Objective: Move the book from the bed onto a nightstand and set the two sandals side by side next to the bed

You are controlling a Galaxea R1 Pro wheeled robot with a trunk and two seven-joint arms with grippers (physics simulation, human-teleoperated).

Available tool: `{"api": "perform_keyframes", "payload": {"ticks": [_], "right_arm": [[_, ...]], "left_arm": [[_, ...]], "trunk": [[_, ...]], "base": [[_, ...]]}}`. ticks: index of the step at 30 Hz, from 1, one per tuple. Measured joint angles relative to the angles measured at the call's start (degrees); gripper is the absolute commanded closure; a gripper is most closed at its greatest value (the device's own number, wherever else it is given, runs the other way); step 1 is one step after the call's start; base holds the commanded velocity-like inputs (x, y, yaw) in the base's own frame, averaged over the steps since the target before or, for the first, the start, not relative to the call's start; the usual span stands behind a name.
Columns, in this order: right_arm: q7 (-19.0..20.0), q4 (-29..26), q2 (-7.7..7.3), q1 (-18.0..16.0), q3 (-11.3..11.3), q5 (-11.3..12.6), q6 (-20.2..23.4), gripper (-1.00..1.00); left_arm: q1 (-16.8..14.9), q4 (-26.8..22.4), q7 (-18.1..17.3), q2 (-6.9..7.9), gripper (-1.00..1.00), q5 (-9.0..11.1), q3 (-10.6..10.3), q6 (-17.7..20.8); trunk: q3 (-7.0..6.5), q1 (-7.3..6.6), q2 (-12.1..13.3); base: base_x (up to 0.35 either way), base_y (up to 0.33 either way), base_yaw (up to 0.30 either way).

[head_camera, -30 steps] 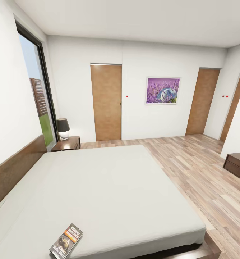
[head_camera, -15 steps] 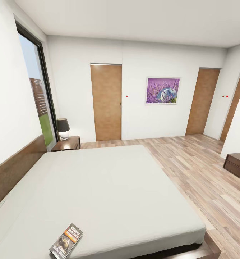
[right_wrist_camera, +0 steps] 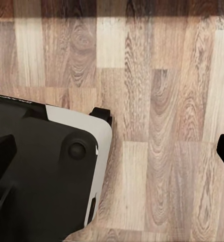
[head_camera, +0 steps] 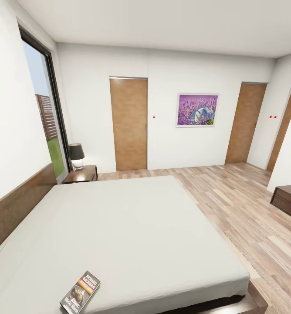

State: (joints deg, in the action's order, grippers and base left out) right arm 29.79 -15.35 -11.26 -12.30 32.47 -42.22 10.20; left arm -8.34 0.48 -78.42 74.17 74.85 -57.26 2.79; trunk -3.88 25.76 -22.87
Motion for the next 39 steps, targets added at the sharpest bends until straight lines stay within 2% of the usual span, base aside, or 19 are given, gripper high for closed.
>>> {"api": "perform_keyframes", "payload": {"ticks": [20, 36, 39], "right_arm": [[0.4, 0.0, 0.27, 0.0, 0.2, 0.0, -2.2, -1.00], [1.1, 0.0, 4.43, 0.0, 0.2, 1.2, -2.4, -1.00], [1.1, 0.0, 4.79, 0.0, 0.2, 1.2, -2.4, -1.00]], "left_arm": [[0.0, 0.0, 0.3, 0.68, -1.00, -0.1, 0.0, 0.1], [-0.2, -0.2, 0.5, 1.88, -1.00, -0.1, 0.0, 0.1], [-0.2, -0.2, 0.9, 2.20, -1.00, 0.0, 0.0, 0.1]], "trunk": [[0.00, 0.00, 0.0], [0.00, 0.00, 0.0], [0.00, 0.00, 0.0]], "base": [[0.000, 0.000, 0.000], [0.000, 0.000, 0.000], [0.000, 0.000, 0.000]]}}
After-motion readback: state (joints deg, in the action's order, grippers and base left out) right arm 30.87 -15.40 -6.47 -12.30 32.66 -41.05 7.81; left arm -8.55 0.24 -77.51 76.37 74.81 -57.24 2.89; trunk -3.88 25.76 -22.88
